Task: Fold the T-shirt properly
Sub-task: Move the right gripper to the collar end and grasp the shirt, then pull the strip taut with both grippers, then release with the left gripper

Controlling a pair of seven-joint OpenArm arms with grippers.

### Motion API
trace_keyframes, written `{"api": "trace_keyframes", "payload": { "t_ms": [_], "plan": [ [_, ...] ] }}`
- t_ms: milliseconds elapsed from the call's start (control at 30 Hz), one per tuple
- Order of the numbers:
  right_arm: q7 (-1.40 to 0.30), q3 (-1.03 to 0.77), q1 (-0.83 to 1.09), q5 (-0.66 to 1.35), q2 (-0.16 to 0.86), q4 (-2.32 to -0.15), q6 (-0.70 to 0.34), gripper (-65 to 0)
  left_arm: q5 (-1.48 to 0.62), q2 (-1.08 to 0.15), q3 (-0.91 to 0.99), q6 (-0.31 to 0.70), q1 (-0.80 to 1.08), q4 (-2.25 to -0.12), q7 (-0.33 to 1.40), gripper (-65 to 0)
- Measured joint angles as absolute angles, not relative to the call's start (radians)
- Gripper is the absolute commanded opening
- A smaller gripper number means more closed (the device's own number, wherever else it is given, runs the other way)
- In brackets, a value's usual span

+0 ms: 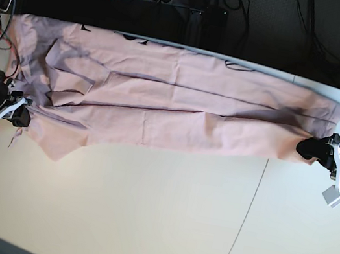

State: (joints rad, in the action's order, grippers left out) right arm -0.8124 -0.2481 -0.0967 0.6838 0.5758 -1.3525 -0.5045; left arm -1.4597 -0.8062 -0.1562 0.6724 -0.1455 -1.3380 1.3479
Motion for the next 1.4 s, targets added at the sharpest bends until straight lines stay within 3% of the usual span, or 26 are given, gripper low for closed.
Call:
{"api": "trace_keyframes", "payload": {
  "t_ms": [633, 1100, 1133, 1233, 1267, 1300, 1400],
  "plan": [
    [-0.831, -0.471, 0.272, 0.715, 0.601, -1.719, -0.505, -65.0, -1.428, -0.821, -0.157, 0.672, -0.103, -1.387, 1.309, -65.0],
    [-0.83, -0.529, 0.366, 0.733, 0.56, -1.729, -0.505, -65.0, -1.366, -0.826, -0.157, 0.672, -0.103, -1.388, 1.27, -65.0],
    [-0.831, -0.528, 0.366, 0.733, 0.556, -1.728, -0.505, -65.0, -1.35, -0.826, -0.157, 0.672, -0.103, -1.388, 1.26, -61.2],
    [-0.83, -0.528, 0.366, 0.712, 0.551, -1.728, -0.505, -37.6, -1.344, -0.826, -0.157, 0.672, -0.103, -1.387, 1.259, -42.1],
    [-0.823, -0.528, 0.366, 0.706, 0.551, -1.728, -0.505, -32.0, -1.344, -0.826, -0.157, 0.672, -0.103, -1.387, 1.259, -37.6],
    [-0.812, -0.529, 0.366, 0.704, 0.548, -1.728, -0.505, -29.8, -1.344, -0.826, -0.157, 0.672, -0.103, -1.387, 1.259, -34.7],
    [-0.8, -0.53, 0.366, 0.702, 0.535, -1.728, -0.505, -29.8, -1.343, -0.826, -0.157, 0.672, -0.103, -1.387, 1.256, -34.0]
  ]
}}
